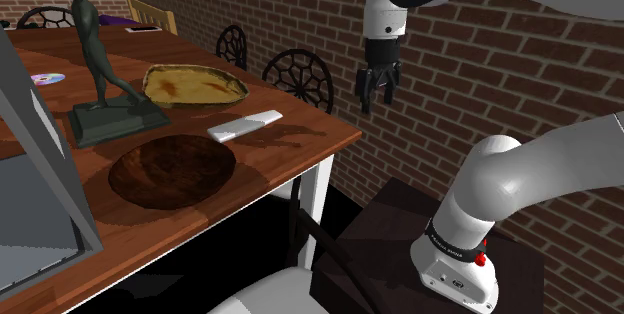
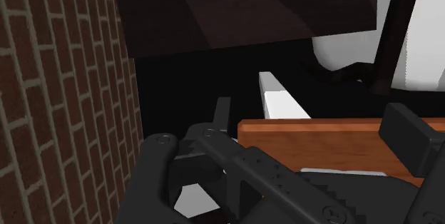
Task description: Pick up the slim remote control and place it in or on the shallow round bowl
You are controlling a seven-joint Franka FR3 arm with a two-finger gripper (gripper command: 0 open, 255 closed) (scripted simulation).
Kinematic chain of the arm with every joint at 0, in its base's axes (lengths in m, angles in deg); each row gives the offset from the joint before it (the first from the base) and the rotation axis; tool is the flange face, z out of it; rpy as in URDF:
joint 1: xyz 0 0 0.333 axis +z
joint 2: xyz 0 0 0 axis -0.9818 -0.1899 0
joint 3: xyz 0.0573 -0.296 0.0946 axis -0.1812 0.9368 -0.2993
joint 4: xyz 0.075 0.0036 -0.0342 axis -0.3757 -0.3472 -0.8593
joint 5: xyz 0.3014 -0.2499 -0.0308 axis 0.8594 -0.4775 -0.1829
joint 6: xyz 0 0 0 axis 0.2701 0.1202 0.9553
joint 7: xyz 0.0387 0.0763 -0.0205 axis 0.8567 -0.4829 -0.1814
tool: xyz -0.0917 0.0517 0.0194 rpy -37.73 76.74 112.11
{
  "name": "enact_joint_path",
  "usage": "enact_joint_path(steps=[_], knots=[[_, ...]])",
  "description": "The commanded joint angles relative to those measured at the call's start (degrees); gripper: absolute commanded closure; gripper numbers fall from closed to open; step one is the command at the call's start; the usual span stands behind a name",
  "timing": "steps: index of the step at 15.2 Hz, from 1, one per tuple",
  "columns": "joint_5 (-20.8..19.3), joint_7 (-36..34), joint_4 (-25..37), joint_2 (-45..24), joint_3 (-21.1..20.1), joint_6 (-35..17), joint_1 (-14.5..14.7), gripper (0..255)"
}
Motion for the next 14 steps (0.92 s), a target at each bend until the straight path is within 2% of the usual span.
enact_joint_path(steps=[1,8,14], knots=[[0.0,0.0,0.0,0.0,0.0,0.0,0.0,0],[8.9,-26.45,2.38,-5.65,-11.86,-6.77,-3.26,0],[11.74,-48.77,8.49,-15.09,-21.42,-13.78,-7.67,0]])
